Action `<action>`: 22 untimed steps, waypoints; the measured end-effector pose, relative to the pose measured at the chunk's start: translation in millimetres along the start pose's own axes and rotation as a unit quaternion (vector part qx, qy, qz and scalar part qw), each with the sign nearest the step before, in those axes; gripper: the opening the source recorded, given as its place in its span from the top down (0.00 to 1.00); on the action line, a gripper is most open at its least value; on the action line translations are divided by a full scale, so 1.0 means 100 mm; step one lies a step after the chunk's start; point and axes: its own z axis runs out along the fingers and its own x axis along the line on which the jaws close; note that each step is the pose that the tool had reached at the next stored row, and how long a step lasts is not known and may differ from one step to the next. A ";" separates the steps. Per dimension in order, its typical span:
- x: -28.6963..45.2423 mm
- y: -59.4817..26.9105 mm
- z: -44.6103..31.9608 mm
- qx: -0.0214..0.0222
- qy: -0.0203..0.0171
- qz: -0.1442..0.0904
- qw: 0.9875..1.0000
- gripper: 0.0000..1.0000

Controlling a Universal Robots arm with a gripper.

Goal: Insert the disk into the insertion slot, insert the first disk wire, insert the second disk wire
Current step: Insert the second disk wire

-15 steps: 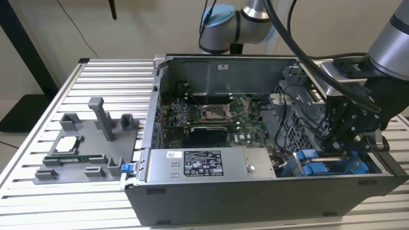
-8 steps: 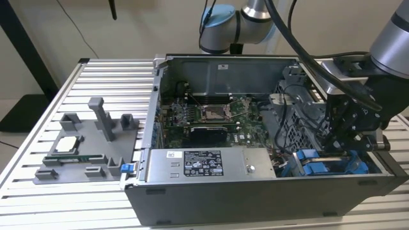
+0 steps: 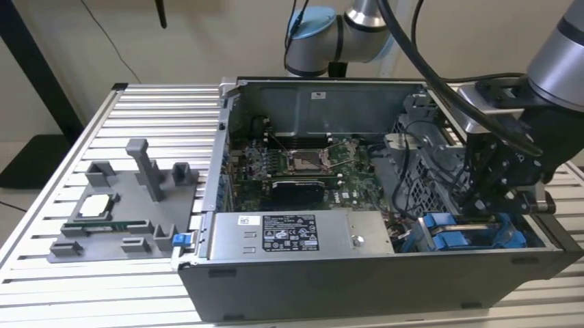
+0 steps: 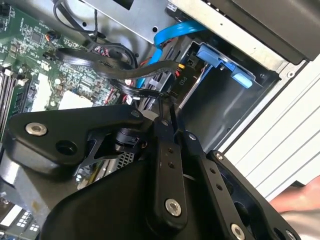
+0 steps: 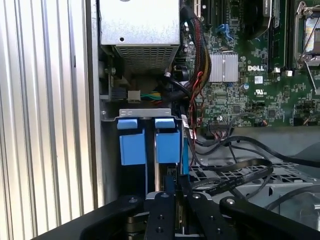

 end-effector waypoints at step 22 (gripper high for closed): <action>0.000 -0.019 0.044 0.000 0.000 0.001 1.000 1.00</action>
